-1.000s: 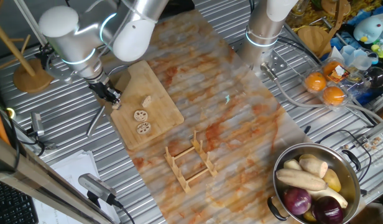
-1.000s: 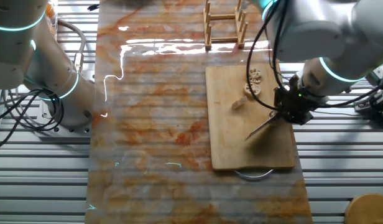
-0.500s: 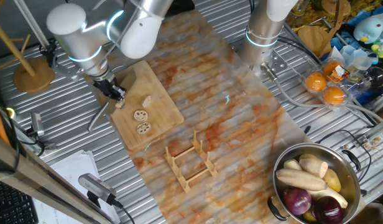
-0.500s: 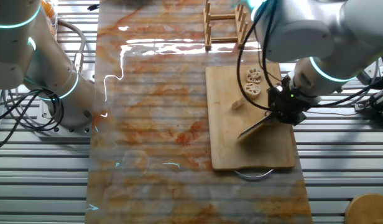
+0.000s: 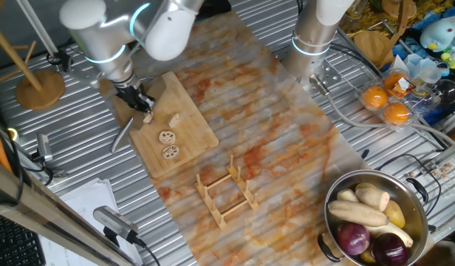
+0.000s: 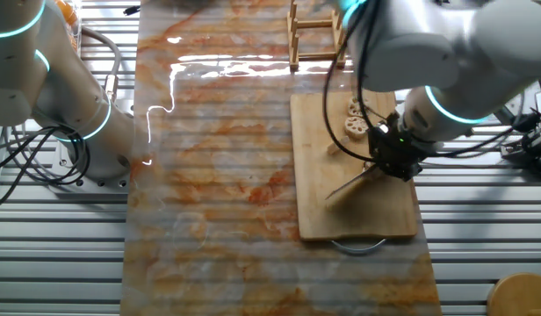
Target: Slice the lotus root
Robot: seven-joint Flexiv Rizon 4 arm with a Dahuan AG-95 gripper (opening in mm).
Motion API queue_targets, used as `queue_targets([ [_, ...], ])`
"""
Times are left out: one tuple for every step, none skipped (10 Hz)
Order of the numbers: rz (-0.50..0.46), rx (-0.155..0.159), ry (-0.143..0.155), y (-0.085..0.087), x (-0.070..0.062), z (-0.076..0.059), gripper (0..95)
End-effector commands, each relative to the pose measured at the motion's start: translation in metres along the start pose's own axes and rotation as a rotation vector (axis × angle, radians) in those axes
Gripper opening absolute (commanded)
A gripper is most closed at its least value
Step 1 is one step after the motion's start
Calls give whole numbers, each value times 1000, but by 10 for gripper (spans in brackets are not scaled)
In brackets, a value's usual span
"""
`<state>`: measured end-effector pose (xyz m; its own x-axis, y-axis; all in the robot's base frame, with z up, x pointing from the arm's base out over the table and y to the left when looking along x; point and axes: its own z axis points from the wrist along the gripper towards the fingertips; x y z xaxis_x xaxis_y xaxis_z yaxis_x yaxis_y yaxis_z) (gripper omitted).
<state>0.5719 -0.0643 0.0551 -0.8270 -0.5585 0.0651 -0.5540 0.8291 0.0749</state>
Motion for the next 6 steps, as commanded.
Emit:
queue_targets([
  [2, 17, -19, -2, -7, 2, 0],
  [1, 27, -34, -2, -8, 3, 0],
  [-10, 26, -42, -2, -7, 1, 0],
  [-12, 14, -8, 1, -8, -5, 0],
  [-14, 24, -8, 3, -9, -8, 0],
  [-22, 27, -17, 3, -9, -9, 190],
])
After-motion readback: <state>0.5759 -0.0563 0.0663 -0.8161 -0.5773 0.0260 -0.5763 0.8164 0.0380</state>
